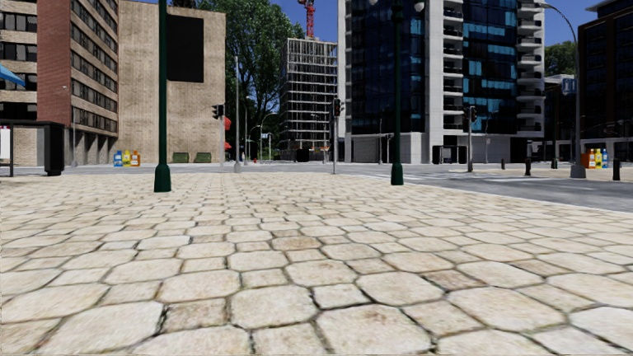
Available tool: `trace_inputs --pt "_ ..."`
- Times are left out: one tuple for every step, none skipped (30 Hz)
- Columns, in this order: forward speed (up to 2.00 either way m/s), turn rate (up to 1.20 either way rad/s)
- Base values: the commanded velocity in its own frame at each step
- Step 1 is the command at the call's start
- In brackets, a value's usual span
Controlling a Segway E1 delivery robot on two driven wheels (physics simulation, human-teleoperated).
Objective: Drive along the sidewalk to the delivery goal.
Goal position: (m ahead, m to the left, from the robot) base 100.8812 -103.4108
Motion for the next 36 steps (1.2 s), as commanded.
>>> trace_inputs --pt "2.00 0.00" --pt "2.00 0.00" --pt "2.00 0.00" --pt "2.00 0.00" --pt "2.00 0.00" --pt "2.00 0.00" --pt "2.00 0.00" --pt "2.00 0.00" --pt "2.00 0.00" --pt "2.00 0.00" --pt "2.00 0.00" --pt "2.00 0.00" --pt "2.00 0.00" --pt "2.00 0.00" --pt "2.00 0.00" --pt "2.00 0.00" --pt "2.00 0.00" --pt "2.00 0.00" --pt "2.00 0.00" --pt "2.00 0.00" --pt "2.00 0.00" --pt "2.00 0.00" --pt "2.00 0.00" --pt "2.00 0.00" --pt "2.00 0.00" --pt "2.00 0.00" --pt "2.00 0.00" --pt "2.00 0.00" --pt "2.00 0.00" --pt "2.00 0.00" --pt "2.00 0.00" --pt "2.00 0.00" --pt "2.00 0.00" --pt "2.00 0.00" --pt "2.00 0.00" --pt "2.00 0.00"
